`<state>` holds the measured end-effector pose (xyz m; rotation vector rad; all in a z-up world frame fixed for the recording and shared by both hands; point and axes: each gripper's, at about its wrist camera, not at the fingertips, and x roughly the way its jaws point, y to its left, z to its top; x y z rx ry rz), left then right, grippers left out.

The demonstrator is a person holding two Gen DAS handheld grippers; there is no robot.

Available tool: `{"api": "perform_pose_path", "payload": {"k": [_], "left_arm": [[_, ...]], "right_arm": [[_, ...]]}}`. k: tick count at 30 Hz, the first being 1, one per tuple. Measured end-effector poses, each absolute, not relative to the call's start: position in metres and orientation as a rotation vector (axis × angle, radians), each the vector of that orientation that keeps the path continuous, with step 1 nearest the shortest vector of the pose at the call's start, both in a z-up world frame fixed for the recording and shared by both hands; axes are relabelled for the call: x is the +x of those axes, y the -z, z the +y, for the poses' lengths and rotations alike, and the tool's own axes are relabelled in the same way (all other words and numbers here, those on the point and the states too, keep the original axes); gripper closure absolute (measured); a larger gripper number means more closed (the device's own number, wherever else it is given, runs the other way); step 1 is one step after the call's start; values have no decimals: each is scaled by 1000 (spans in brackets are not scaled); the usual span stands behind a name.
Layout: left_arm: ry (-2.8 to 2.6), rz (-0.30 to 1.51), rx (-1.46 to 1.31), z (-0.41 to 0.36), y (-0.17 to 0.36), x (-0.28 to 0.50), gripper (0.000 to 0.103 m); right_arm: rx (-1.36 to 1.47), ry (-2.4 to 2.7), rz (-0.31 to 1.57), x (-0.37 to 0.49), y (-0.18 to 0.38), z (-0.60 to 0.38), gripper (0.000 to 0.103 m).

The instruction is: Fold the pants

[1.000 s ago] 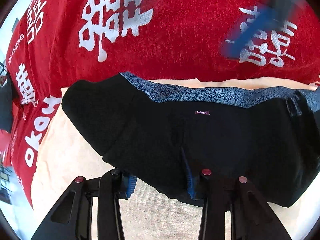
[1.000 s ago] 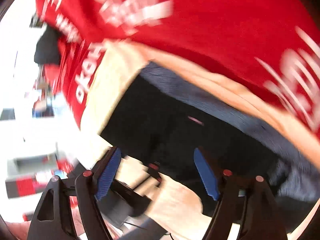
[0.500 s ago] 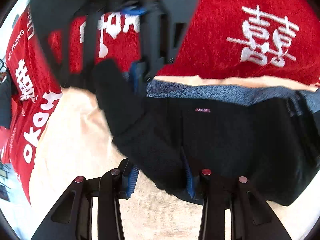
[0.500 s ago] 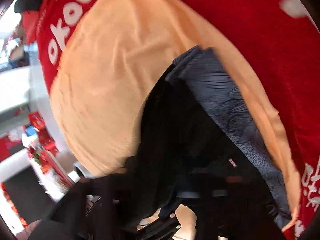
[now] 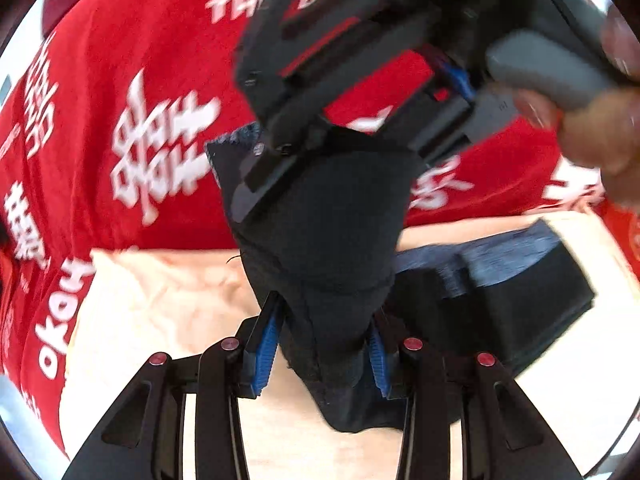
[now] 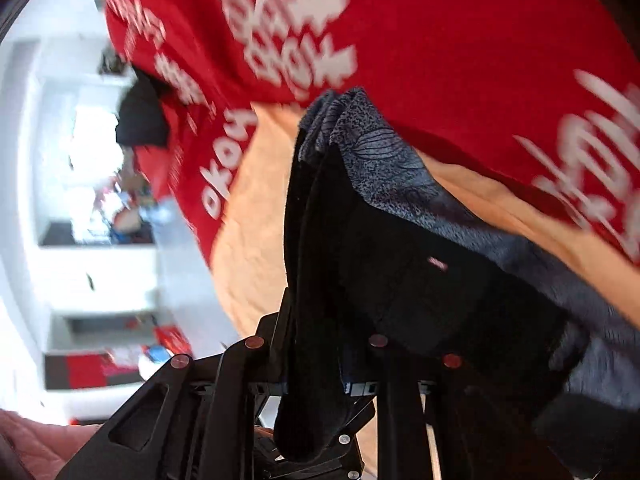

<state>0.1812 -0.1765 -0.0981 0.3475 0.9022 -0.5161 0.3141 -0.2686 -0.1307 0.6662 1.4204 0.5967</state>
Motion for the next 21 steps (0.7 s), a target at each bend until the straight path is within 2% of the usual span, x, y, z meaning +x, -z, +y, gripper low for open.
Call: {"api": "perform_pose_path", "payload": {"k": [5, 10, 21], "left_arm": [[641, 884, 355, -237, 72, 146, 62], [752, 904, 385, -301, 74, 113, 62], [847, 974, 575, -409, 145, 52, 62]], "right_arm": [[784, -546, 1289, 260, 106, -347, 83], [888, -467, 1185, 200, 108, -425, 83], [1081, -278, 1153, 118, 196, -539, 83]]}}
